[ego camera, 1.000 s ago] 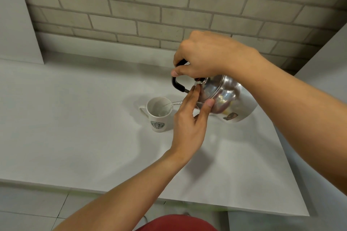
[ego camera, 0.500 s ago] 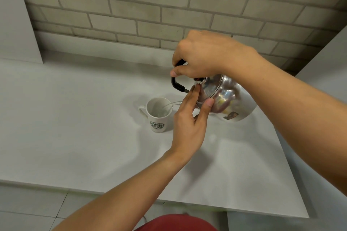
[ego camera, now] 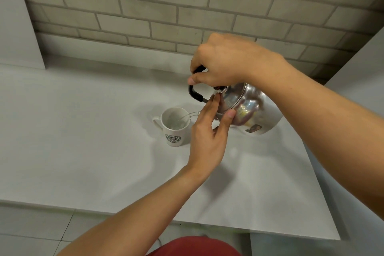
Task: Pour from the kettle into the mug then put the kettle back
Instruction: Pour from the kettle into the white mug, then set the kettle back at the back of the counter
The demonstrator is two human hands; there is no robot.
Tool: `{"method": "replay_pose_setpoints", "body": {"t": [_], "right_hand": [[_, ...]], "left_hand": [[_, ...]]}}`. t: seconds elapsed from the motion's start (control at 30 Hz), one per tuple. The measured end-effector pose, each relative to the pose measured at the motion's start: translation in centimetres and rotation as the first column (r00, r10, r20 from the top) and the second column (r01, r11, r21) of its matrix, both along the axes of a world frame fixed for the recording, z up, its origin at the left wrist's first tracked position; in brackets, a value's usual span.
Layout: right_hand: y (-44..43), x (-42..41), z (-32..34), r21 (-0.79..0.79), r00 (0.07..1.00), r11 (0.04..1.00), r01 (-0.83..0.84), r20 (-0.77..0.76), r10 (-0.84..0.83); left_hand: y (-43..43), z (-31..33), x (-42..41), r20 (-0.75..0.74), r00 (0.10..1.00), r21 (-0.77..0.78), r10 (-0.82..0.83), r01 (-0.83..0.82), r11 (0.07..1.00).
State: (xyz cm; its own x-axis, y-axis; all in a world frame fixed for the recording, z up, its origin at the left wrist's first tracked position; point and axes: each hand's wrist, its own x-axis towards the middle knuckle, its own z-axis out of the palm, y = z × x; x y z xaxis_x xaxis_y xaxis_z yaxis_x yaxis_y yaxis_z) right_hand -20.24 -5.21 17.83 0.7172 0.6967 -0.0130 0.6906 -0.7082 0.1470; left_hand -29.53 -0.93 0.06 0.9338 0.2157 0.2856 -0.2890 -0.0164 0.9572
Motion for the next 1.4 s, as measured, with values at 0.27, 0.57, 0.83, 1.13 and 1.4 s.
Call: {"method": "replay_pose_setpoints", "body": {"t": [0.27,0.57,0.83,1.13,1.4], "right_hand": [[-2.4,-0.4,-1.6,0.218,1.000,0.976,-0.022,0.012,0.020],[-7.0,-2.4,-5.5,0.546,0.994,0.836,0.055,0.053,-0.100],[-9.8,-5.1,-8.5,0.790,0.963,0.591,0.161,0.006,-0.269],[-10.1,-7.4,-10.8,0.836,0.936,0.466,0.291,-0.148,-0.319],[-14.3,-2.4,-10.2,0.685,0.895,0.616,0.389,-0.121,-0.430]], "left_hand": [[2.2,-0.8,0.0,0.004,0.997,0.205,-0.075,0.073,0.976],[4.0,-0.4,-0.3,-0.026,0.990,0.555,-0.136,0.127,0.822],[5.2,0.7,-0.3,0.201,0.979,0.522,-0.025,-0.085,0.849],[5.5,3.3,3.1,0.065,0.966,0.666,-0.252,0.146,0.732],[4.3,5.9,9.2,0.071,0.975,0.652,-0.210,0.114,0.749]]}}
